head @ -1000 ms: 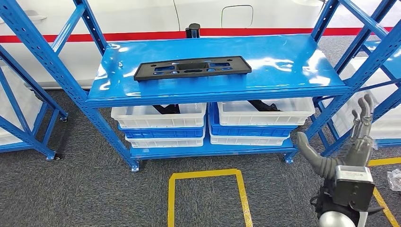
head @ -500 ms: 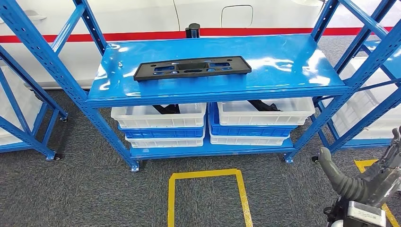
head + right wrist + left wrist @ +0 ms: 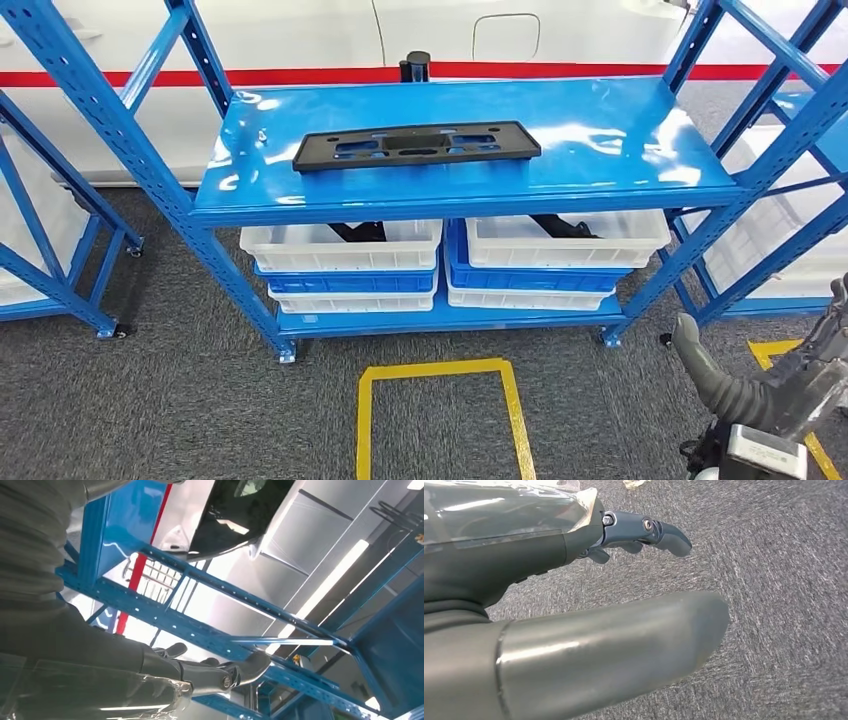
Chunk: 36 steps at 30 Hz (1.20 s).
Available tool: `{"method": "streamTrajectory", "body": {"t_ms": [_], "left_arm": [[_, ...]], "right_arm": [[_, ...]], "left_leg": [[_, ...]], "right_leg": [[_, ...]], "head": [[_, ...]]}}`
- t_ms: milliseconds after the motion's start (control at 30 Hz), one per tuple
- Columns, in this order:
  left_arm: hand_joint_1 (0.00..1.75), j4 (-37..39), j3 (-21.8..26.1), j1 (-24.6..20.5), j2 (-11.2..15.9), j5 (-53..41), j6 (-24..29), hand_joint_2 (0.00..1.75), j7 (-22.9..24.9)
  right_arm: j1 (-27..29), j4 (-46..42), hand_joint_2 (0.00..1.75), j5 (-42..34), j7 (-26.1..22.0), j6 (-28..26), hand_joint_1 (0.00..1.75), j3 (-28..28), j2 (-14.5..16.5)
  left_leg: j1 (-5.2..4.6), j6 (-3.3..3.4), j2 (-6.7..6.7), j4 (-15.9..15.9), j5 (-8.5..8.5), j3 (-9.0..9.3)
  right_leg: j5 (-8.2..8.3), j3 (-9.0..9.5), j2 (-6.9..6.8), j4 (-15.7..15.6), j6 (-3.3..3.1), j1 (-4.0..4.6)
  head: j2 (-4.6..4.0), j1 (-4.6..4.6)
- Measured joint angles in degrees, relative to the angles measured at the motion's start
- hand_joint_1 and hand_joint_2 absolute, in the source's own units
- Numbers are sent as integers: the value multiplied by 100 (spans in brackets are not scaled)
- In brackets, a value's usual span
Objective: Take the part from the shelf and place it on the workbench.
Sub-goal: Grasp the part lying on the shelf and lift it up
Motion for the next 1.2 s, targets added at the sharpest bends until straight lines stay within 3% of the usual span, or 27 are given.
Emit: {"method": "streamTrajectory", "body": {"t_ms": [100,167,200,233,267,300,333,367,433,500,567,633,700,733,833,867,900,967,1000,1067,1133,1200], "left_arm": [[0,7,3,-2,-23,0,8,0,30],[0,12,4,3,-42,0,8,0,49],[0,15,5,6,-48,0,8,0,60],[0,17,6,7,-56,0,8,0,68],[0,17,8,7,-61,0,8,0,75],[0,18,10,3,-61,0,10,0,81],[0,19,14,-4,-61,0,11,0,84],[0,19,19,-11,-58,0,15,0,86],[0,20,27,-17,-56,0,24,0,92],[0,20,34,-23,-55,0,39,0,97],[0,20,43,-44,-57,0,50,0,98],[0,20,50,-43,-63,0,52,0,98],[0,25,56,-17,-67,0,55,0,98],[0,29,60,-8,-68,0,57,0,98],[0,41,79,2,-39,0,67,0,97],[0,44,84,4,-30,0,72,0,96],[0,46,89,6,-23,2,78,0,95],[0,48,90,1,-38,5,85,0,90],[0,49,93,-5,-43,9,90,0,89],[0,50,99,-20,-53,13,95,0,86],[0,50,102,-17,-67,15,97,0,85],[0,52,104,4,-84,21,97,0,85]], "right_arm": [[-62,22,175,25,7,18,0,-30,16],[-68,47,175,30,11,38,0,-38,25],[-68,58,175,31,13,49,0,-42,29],[-70,67,175,31,14,56,0,-47,31],[-73,73,175,31,14,61,0,-54,33],[-81,90,175,31,15,67,0,-60,37],[-93,108,175,31,15,72,0,-68,39],[-103,126,175,30,17,77,0,-75,43],[-131,149,175,32,17,91,0,-83,53],[-167,156,175,39,10,108,0,-84,64],[-206,163,175,47,6,124,0,-87,72],[-233,180,175,54,5,139,0,-88,80],[-242,197,175,56,5,155,0,-88,87],[-243,202,175,56,5,161,0,-88,89],[-253,216,175,57,5,166,0,-87,99],[-258,224,175,55,5,168,0,-87,104],[-262,233,175,54,5,169,0,-87,110],[-269,237,175,54,5,170,0,-92,115],[-277,239,175,56,5,170,0,-96,116],[-296,244,175,57,4,170,0,-108,112],[-298,254,175,54,4,170,0,-119,109],[-294,264,175,49,5,172,0,-125,108]], "left_leg": [[24,35,19,-32,-39,80],[31,15,26,-26,-78,109],[44,-11,24,-23,-101,142],[63,-45,18,-19,-131,189],[83,-93,10,-14,-173,240],[97,-142,0,-5,-216,296],[100,-189,-8,6,-256,327],[98,-227,-12,16,-295,342],[97,-270,-14,28,-337,356],[104,-311,74,194,-330,300],[115,-359,230,764,-361,-68],[124,-381,314,1452,-545,-651],[114,-349,329,1673,-617,-1050],[96,-298,331,1529,-499,-1113],[-58,-14,308,604,323,-961],[-109,41,287,404,487,-895],[-145,57,257,285,544,-838],[-139,42,227,158,458,-638],[-123,46,218,90,435,-519],[-83,71,205,25,379,-312],[-71,77,188,18,266,-192],[-57,59,163,18,127,-43]], "right_leg": [[-409,-452,-14,865,-80,10],[-548,-744,-17,1309,-31,-3],[-481,-740,-19,1240,35,-17],[-327,-630,-20,967,116,-36],[-133,-448,-14,558,200,-62],[-10,-297,2,202,242,-67],[51,-190,15,-44,213,-63],[62,-134,29,-173,142,-55],[15,-104,27,-173,-43,-43],[-24,-9,7,-183,-145,-58],[-96,111,-31,-204,-232,-53],[-194,209,-62,-211,-284,-27],[-311,334,-70,-214,-300,11],[-375,414,-73,-220,-304,36],[-570,647,-77,-286,-302,89],[-627,714,-76,-334,-290,95],[-645,804,-73,-349,-260,104],[-584,919,-77,-311,-175,112],[-518,897,-76,-145,-137,114],[-511,541,-74,461,-126,116],[-769,-17,-75,1141,-148,98],[-1102,-429,-76,1337,-124,69]], "head": [[0,8],[0,8],[0,8],[0,8],[0,10],[0,15],[0,18],[0,19],[0,13],[0,11],[0,7],[0,4],[0,3],[0,2],[0,14],[0,17],[0,21],[1,11],[-1,10],[-1,6],[0,9],[0,14]]}}
